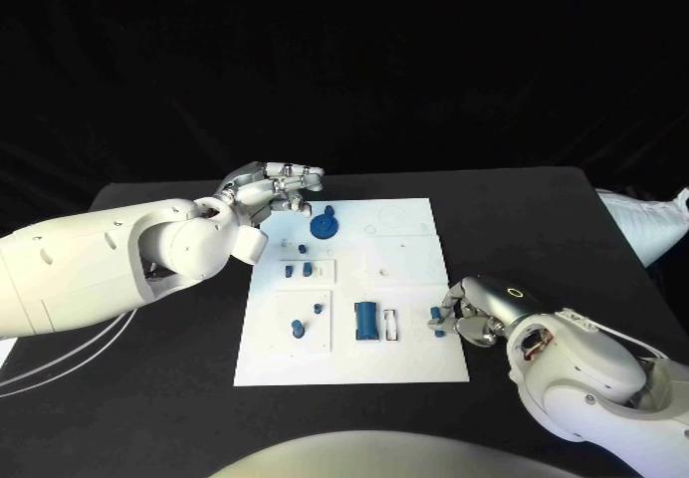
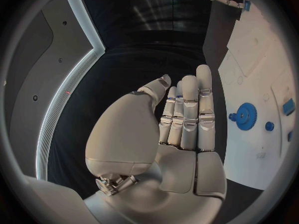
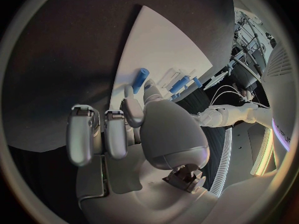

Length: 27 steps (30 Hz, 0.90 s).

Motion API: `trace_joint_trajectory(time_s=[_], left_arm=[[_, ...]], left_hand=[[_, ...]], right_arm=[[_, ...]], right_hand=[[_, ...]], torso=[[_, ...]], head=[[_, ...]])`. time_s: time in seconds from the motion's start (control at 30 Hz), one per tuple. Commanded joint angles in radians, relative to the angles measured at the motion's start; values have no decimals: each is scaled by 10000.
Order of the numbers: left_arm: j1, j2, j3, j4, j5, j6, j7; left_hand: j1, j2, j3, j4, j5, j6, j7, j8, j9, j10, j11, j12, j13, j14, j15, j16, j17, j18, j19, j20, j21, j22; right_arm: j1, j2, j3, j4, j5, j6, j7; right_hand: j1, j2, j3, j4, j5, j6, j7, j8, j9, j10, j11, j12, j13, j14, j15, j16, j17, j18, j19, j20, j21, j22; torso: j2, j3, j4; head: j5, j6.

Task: Assemble the parts on the task board

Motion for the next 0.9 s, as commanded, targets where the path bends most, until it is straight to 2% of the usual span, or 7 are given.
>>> trace_joint_trajectory(time_s=[0.03,0.33,0.63,0.77,0.9], left_arm=[[2,6,4,13,-50,184,58],[2,-15,4,33,-71,180,31],[3,-35,4,59,-113,186,21],[3,-34,4,68,-116,183,22],[4,-28,4,74,-117,182,22]], left_hand=[[-16,102,-57,-1,32,-86,-16,43,-4,-74,3,35,17,-59,-25,35,-12,100,-11,46,-54,-10],[-24,105,-71,-1,31,-97,-13,55,-5,-93,6,59,19,-68,-21,43,-20,99,-10,49,-66,-15],[-24,105,-71,-1,31,-97,-13,55,-5,-93,6,59,19,-68,-21,43,-20,99,-10,49,-66,-15],[-24,105,-71,-1,31,-97,-13,55,-5,-93,6,59,19,-68,-21,43,-20,99,-10,49,-66,-15],[-24,105,-71,-1,31,-97,-13,55,-5,-93,6,59,19,-68,-21,43,-20,99,-10,49,-66,-15]], right_arm=[[-11,52,-2,3,-398,548,-232],[-19,350,-45,-223,-1184,1236,-322],[-39,630,-109,-412,-1587,1787,-356],[-40,701,-127,-458,-1623,2113,-396],[-41,768,-149,-515,-1618,2436,-454]], right_hand=[[168,5,91,-49,5,91,-15,-60,-21,3,-62,-9,-6,761,-31,17,1141,-34,54,-12,2,1],[700,-44,534,-476,-303,167,-13,-236,-153,-61,-77,-126,-44,759,-51,11,1150,-36,46,-43,-8,5],[816,-57,758,-619,-319,149,22,-357,-234,-93,-52,-180,-63,758,-30,11,1160,-38,43,-26,-11,13],[781,-99,884,-658,-97,159,46,-438,-291,-120,-31,-229,-84,758,-11,9,1165,-37,39,-11,-17,10],[821,-183,1179,-793,546,237,44,-535,-372,-151,-34,-278,-100,759,-14,7,1174,-36,40,-6,-18,19]], torso=[[0,-2,8],[4,4,-5],[6,-9,15],[-6,-6,-20],[-4,0,-18]], head=[[36,-24],[107,-61],[101,-81],[141,-107],[129,-119]])
